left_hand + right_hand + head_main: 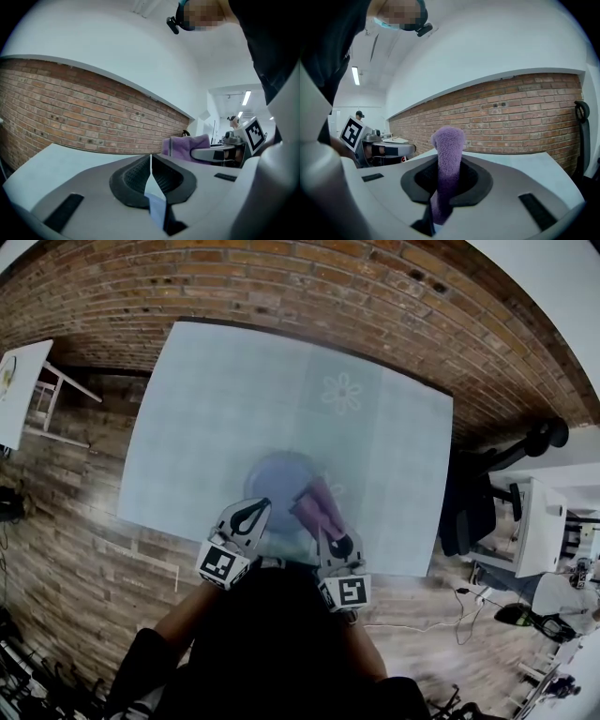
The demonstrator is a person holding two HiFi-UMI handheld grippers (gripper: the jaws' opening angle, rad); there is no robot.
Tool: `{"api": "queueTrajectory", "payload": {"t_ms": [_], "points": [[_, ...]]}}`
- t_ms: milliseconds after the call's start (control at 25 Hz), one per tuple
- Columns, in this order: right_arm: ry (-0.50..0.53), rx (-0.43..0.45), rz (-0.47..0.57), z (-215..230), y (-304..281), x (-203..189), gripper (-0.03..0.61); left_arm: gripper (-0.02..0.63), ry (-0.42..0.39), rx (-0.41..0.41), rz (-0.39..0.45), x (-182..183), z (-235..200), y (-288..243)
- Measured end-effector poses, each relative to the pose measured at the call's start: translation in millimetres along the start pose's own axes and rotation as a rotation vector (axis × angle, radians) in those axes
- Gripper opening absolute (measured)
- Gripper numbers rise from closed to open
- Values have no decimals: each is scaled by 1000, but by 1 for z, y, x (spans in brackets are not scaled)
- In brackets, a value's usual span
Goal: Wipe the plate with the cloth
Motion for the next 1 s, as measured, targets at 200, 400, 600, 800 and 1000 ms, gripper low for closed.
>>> {"api": "queueTrajectory", "payload": {"t_ms": [200, 400, 600, 800, 1000], "points": [[-18, 14, -7, -3, -1, -6, 58, 41, -8, -5, -5, 0, 3, -7], [-32, 26, 21, -2, -5, 4, 58, 41, 0, -5, -6, 1, 2, -12], [-23, 40, 17, -2, -9, 3, 58, 41, -6, -3, -3, 6, 1, -14], [-3, 59, 14, -3, -13, 5, 58, 41, -13, -13, -6, 7, 2, -18], [-32, 53, 54, -5, -15, 21, 58, 42, -21, -9, -8, 7, 0, -19]]}}
Point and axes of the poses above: the fingertips, and each gripper's own axes: y backward along the fingers, z to its right, x out of its top, the point moved 3 cm from there along y, backward along the fingers, and after that the axes turned 11 degrees about -z, right-handed, at the moved point
